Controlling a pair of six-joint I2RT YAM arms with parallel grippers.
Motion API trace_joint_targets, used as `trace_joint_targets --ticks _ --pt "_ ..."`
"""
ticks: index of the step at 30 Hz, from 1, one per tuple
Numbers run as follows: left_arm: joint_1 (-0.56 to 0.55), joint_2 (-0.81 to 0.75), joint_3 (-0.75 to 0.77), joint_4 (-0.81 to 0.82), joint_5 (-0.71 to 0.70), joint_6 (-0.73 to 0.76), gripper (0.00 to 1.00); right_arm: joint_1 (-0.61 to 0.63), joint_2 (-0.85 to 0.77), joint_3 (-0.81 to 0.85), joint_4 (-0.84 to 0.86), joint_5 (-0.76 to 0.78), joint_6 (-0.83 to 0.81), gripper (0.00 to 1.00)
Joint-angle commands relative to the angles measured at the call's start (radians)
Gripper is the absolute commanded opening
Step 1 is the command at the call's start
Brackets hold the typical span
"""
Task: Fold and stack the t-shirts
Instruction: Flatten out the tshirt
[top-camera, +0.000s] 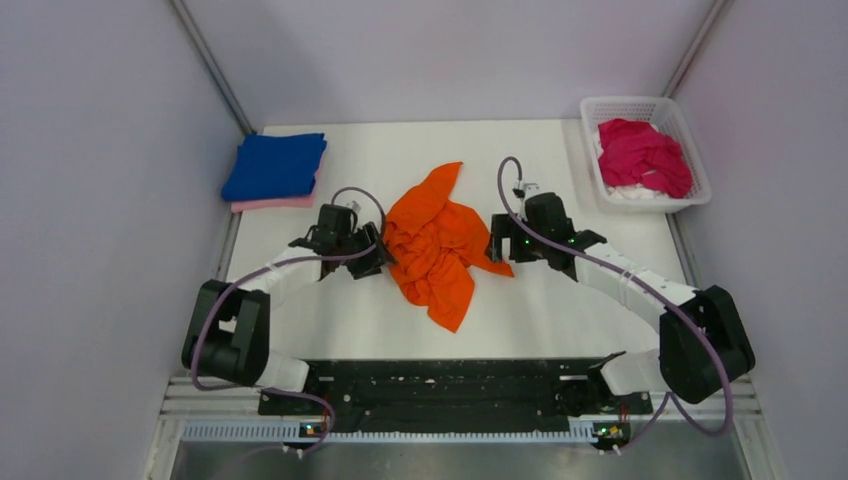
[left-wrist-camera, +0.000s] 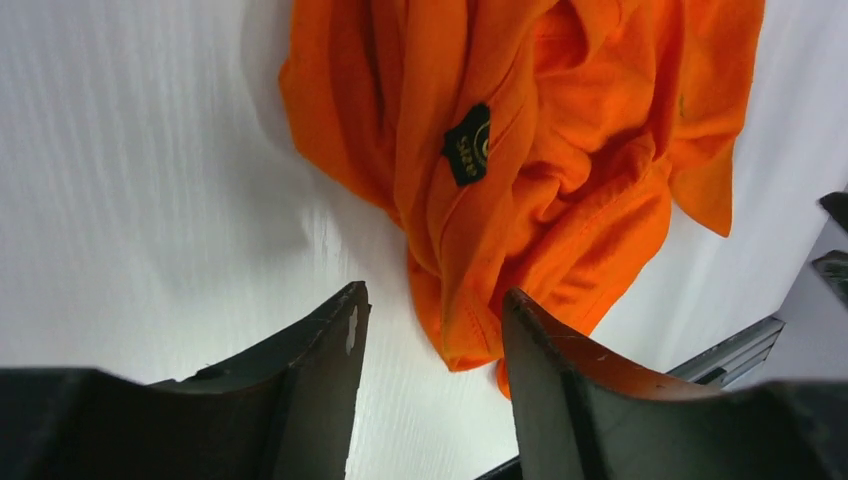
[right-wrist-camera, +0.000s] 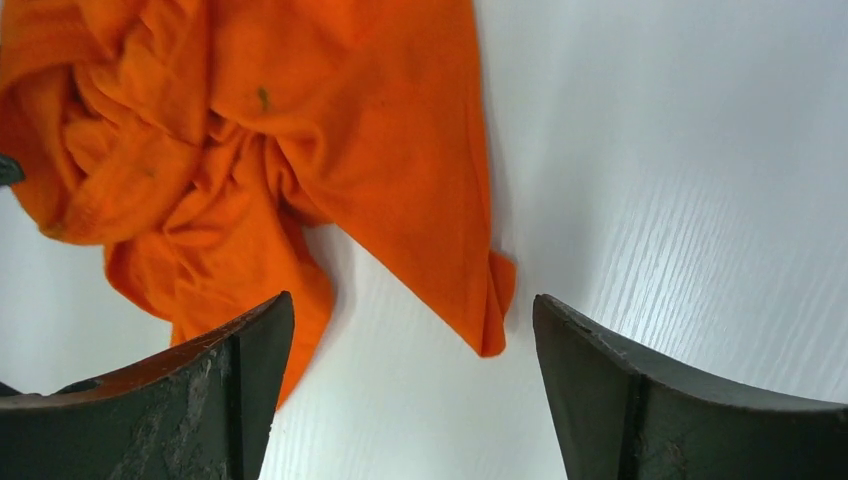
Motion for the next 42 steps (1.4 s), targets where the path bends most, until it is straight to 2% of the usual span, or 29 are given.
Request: trace_joint_targets --ticks 1,5,7,8,11,16,19,24,29,35,42 --pt "-0.009 0.067 0.07 0.11 0.069 0.002 0.52 0.006 0.03 -0.072 0.022 -0.031 0.07 0.86" --pt "-0.018 0.119 0.091 0.135 0.088 -0.002 0.32 0.013 0.078 -0.112 0.055 -0.034 0.086 0.82" --pt "-0.018 0.136 0.103 0.134 0.092 0.001 0.16 0.027 0.11 -0.118 0.081 -0.023 0.09 0.8" --pt "-0.018 0.138 0.107 0.133 0.093 0.003 0.02 0.038 0.125 -0.123 0.099 0.001 0.095 0.78" --pt "-0.019 0.097 0.104 0.126 0.086 0.015 0.0 0.078 0.172 -0.129 0.168 0.054 0.083 0.69" --pt "-0.019 -0.044 0.081 0.104 0.028 0.042 0.0 0.111 0.253 -0.12 0.292 0.049 0.105 0.35" --pt "-0.018 -0.115 0.093 0.055 -0.032 0.049 0.0 0.112 0.259 -0.091 0.293 0.108 0.12 0.0" --pt "-0.017 -0.302 0.136 0.011 -0.188 0.06 0.0 0.11 0.049 -0.071 0.271 0.286 0.103 0.0" --pt "-0.014 -0.509 0.219 0.009 -0.388 0.086 0.0 0.078 -0.208 0.047 0.115 0.369 0.017 0.0" --pt "-0.015 -0.634 0.422 -0.035 -0.545 0.16 0.0 0.061 -0.471 0.205 0.059 0.324 -0.041 0.0" --pt "-0.015 -0.7 0.635 -0.056 -0.611 0.232 0.0 0.061 -0.616 0.49 -0.04 0.308 -0.13 0.0"
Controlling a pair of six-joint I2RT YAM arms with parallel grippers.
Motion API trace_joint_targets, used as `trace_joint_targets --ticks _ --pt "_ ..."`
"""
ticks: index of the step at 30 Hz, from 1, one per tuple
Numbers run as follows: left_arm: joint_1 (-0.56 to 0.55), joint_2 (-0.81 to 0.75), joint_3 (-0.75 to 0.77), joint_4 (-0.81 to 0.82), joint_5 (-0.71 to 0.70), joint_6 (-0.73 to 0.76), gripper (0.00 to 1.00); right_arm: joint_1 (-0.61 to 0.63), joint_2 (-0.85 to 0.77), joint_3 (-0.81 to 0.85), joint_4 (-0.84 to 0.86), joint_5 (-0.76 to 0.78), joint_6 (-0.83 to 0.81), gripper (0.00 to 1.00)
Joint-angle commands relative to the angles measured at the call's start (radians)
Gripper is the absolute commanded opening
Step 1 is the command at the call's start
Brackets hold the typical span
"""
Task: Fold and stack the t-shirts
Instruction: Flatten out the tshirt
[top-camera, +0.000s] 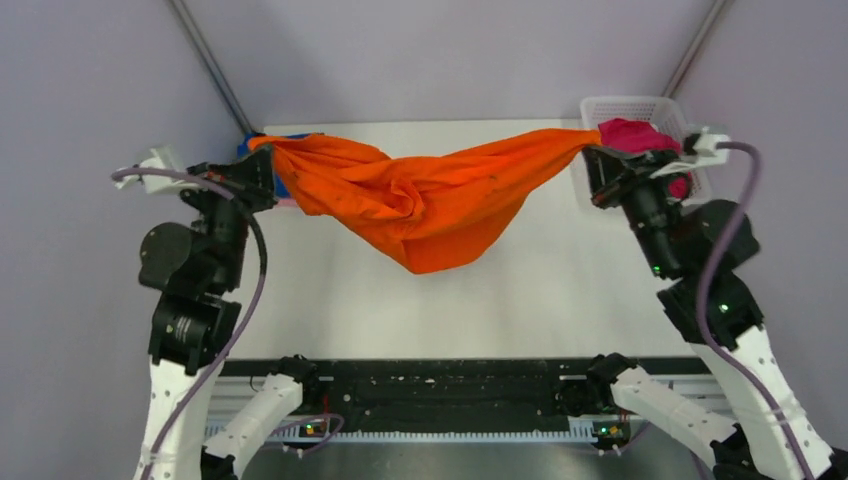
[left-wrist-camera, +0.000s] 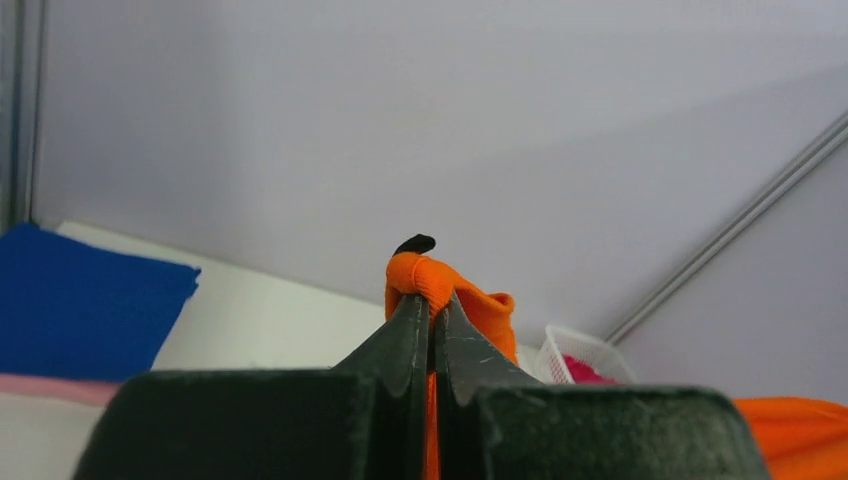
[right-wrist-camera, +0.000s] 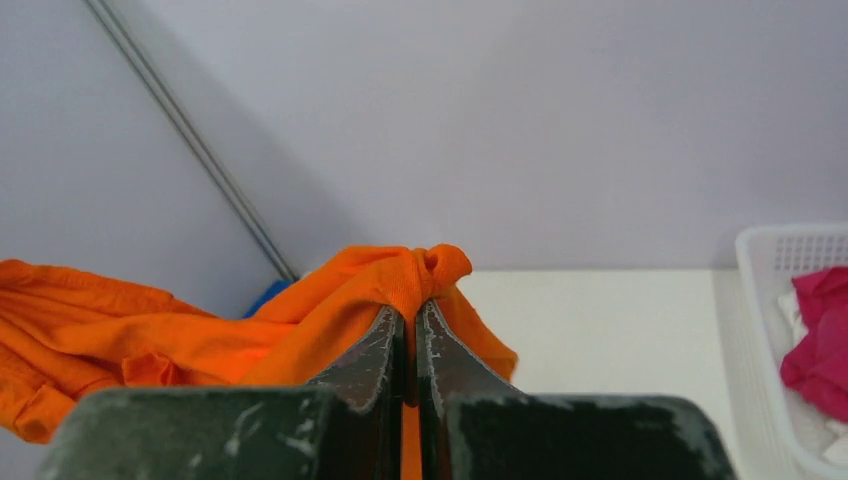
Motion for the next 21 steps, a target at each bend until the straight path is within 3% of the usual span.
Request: trace_joint_targets --ticks 1,7,12,21 --pt "0.001 -0.05 0.1 0.014 -0.099 0.073 0.0 -0.004 -0.06 0.169 -0.085 0.015 -0.078 0.0" --pt "0.002 -0.138 0.095 0.022 -0.188 0.116 0.0 -0.005 -0.113 0.28 -0.154 -0.001 -0.107 0.0" --pt "0.002 -0.188 0.016 0.066 -0.253 0.116 0.0 -0.004 -0.137 0.271 -0.166 0.1 -0.124 0.0" --pt "0.001 -0.245 0.034 0.021 -0.141 0.11 0.0 -0.005 -0.175 0.313 -0.196 0.058 -0.121 0.0"
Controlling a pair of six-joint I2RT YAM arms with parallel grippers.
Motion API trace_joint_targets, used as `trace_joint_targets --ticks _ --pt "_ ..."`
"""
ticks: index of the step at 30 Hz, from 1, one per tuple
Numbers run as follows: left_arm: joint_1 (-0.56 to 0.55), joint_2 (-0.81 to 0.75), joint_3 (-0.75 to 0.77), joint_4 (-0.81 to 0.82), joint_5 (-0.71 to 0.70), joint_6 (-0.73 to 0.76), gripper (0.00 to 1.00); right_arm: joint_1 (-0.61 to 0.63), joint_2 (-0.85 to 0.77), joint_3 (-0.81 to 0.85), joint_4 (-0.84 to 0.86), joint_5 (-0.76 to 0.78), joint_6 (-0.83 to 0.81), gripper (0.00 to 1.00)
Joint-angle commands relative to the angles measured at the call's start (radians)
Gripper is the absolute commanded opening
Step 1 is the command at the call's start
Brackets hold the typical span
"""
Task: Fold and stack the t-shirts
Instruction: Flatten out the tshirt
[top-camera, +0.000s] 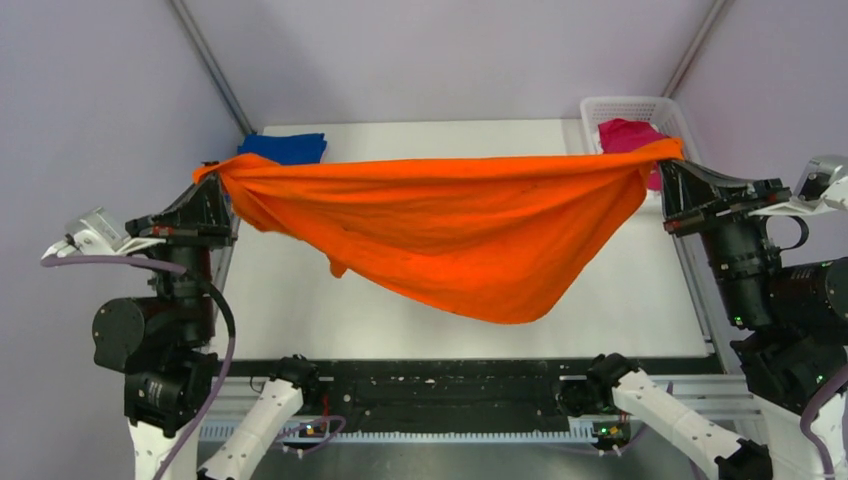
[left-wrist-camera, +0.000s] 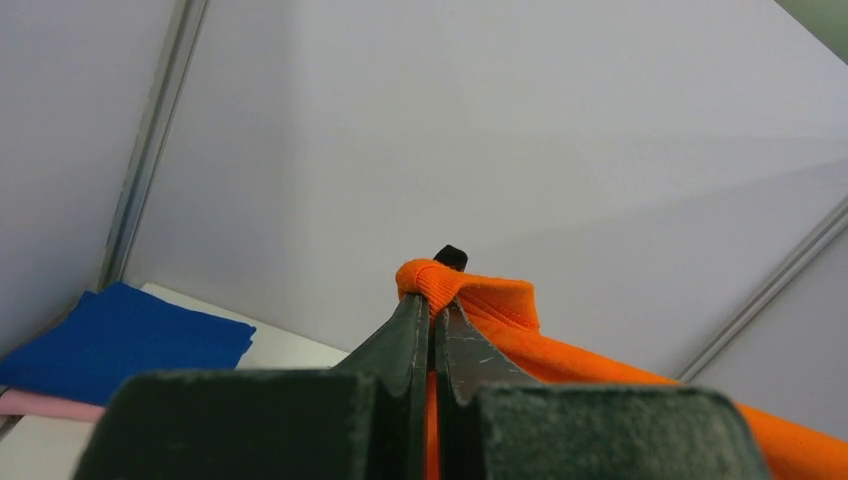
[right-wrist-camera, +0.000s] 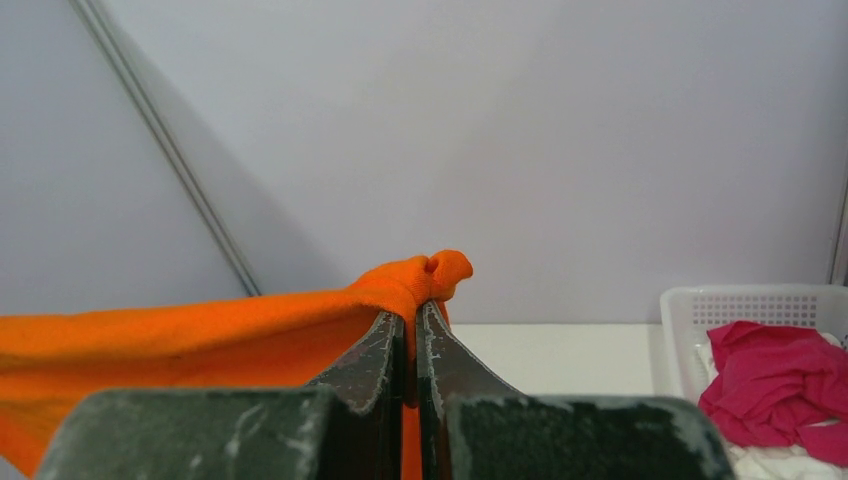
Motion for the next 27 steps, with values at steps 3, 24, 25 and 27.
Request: trace_joint_targets --ticks 3,24,25,27 --pt "0.001 -0.086 -0.007 -0.007 0.087 -0.007 0.0 -0.005 -0.074 0.049 -0.017 -0.035 -0.002 0.0" --pt "0.007 0.286 -0.335 0.058 0.052 -0.151 0.0 -0.021 0.204 -0.295 0.163 0.647 -0.146 0.0" --pt "0.018 0.346 -0.344 0.077 0.048 -0.151 0.0 -0.05 0.264 -0.309 0.188 0.649 -0.147 0.0" --pt "0.063 0.489 -0.336 0.116 0.096 -0.161 0.0 -0.131 0.387 -0.316 0.201 0.57 -0.098 0.0"
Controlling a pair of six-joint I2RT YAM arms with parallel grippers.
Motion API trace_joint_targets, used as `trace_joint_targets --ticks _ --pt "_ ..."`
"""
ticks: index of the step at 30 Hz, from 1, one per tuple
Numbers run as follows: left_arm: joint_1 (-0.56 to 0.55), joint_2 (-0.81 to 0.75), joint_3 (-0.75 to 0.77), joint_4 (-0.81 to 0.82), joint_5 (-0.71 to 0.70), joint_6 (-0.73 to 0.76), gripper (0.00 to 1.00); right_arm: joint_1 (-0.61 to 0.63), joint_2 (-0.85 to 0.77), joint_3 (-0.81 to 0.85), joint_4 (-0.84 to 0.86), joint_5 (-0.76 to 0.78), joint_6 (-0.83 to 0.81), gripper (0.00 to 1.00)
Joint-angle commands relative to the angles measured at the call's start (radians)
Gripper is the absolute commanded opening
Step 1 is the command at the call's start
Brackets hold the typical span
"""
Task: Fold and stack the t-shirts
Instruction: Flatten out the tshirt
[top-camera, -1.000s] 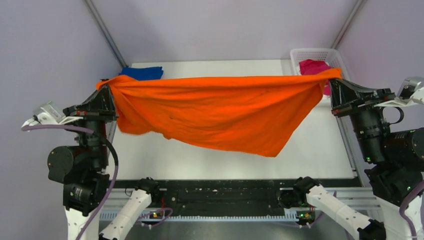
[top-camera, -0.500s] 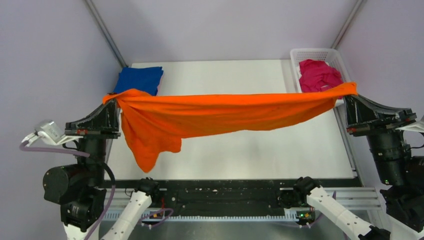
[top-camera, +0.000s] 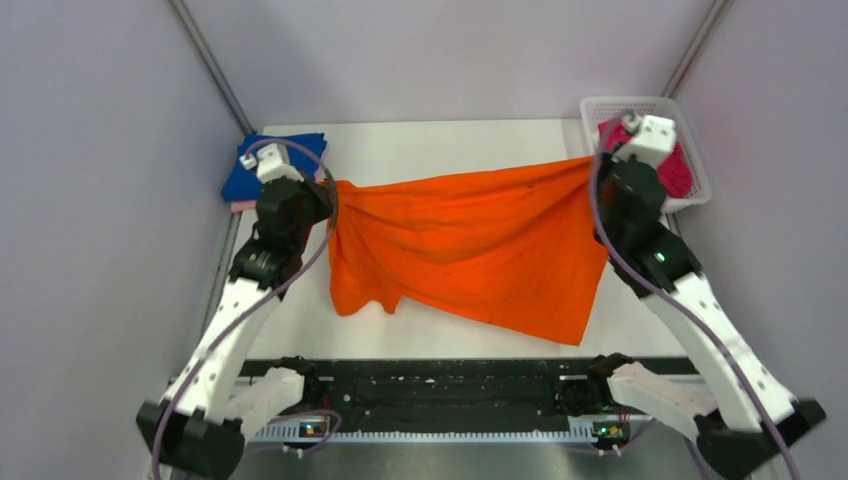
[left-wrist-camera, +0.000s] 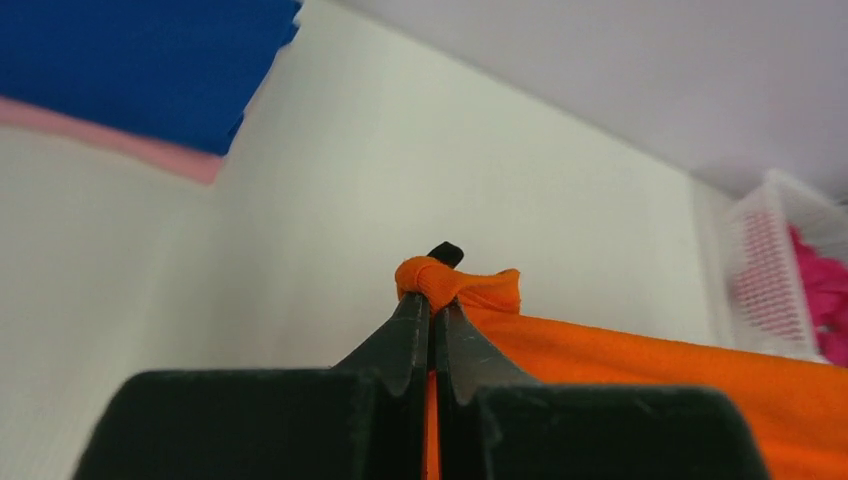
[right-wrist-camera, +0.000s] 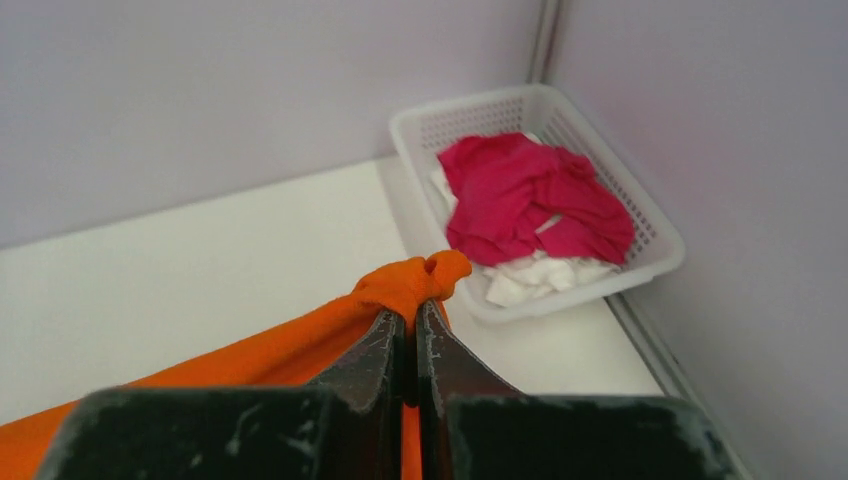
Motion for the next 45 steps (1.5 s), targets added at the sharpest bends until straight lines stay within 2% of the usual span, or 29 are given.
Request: trace_joint_targets --ticks 1,5,6,7,8,9,10,11,13,14,15,16,19,22,29,33,39,43,45 --pt "0.081 0.265 -0.004 0.136 0.018 -0.029 0.0 -0.144 0.258 -0.042 0.12 0.037 0.02 0.0" --pt "0.152 0.605 0.102 0.243 0.126 -0.039 0.0 -0.232 0.559 -0.054 0.326 -0.043 0.02 0.0" --pt "0.162 0.687 0.159 0.245 0.14 -0.036 0.02 -0.245 0.645 -0.024 0.373 -0.053 0.013 0.0" --pt "0.169 0.776 0.225 0.238 0.157 -0.034 0.11 -0.258 0.725 0.018 0.389 -0.064 0.008 0.0" --pt "0.173 0.858 0.297 0.225 0.173 -0.03 0.32 -0.271 0.816 0.079 0.391 -0.079 0.004 0.01" --pt "0.177 0.93 0.401 0.206 0.19 -0.019 0.63 -0.282 0.905 0.142 0.379 -0.095 -0.003 0.11" --pt "0.178 0.998 0.479 0.177 0.202 -0.008 0.91 -0.287 0.981 0.223 0.346 -0.101 -0.015 0.31" --pt "0.18 1.049 0.555 0.133 0.202 -0.002 0.98 -0.287 1.055 0.31 0.287 -0.091 -0.024 0.48" --pt "0.18 1.116 0.661 0.04 0.209 0.02 0.99 -0.286 1.148 0.477 0.158 -0.06 -0.008 0.66" --pt "0.18 1.117 0.687 0.013 0.206 0.027 0.99 -0.286 1.161 0.5 0.13 -0.056 0.004 0.76" --pt "0.18 1.107 0.688 0.005 0.21 0.032 0.99 -0.286 1.155 0.492 0.129 -0.058 0.014 0.91" --pt "0.18 1.087 0.673 0.0 0.211 0.033 0.99 -0.286 1.129 0.463 0.138 -0.074 0.03 0.97" --pt "0.18 0.995 0.587 -0.051 0.201 0.027 0.99 -0.287 0.986 0.323 0.16 -0.135 0.102 0.99" --pt "0.18 0.858 0.432 -0.134 0.191 -0.001 0.99 -0.286 0.817 0.141 0.163 -0.225 0.198 0.99" --pt "0.176 0.464 -0.065 -0.244 0.266 -0.094 0.97 -0.296 0.456 -0.26 0.141 -0.543 0.353 0.99" --pt "0.173 0.34 -0.183 -0.301 0.313 -0.097 0.94 -0.297 0.333 -0.359 0.072 -0.577 0.42 0.99" --pt "0.171 0.409 -0.192 -0.372 0.34 -0.1 0.79 -0.297 0.247 -0.389 -0.017 -0.539 0.465 0.99" --pt "0.168 0.5 -0.191 -0.337 0.374 -0.11 0.63 -0.297 0.241 -0.407 -0.041 -0.554 0.463 0.99" --pt "0.162 0.543 -0.183 -0.331 0.36 -0.119 0.6 -0.298 0.247 -0.409 -0.059 -0.552 0.457 0.99"
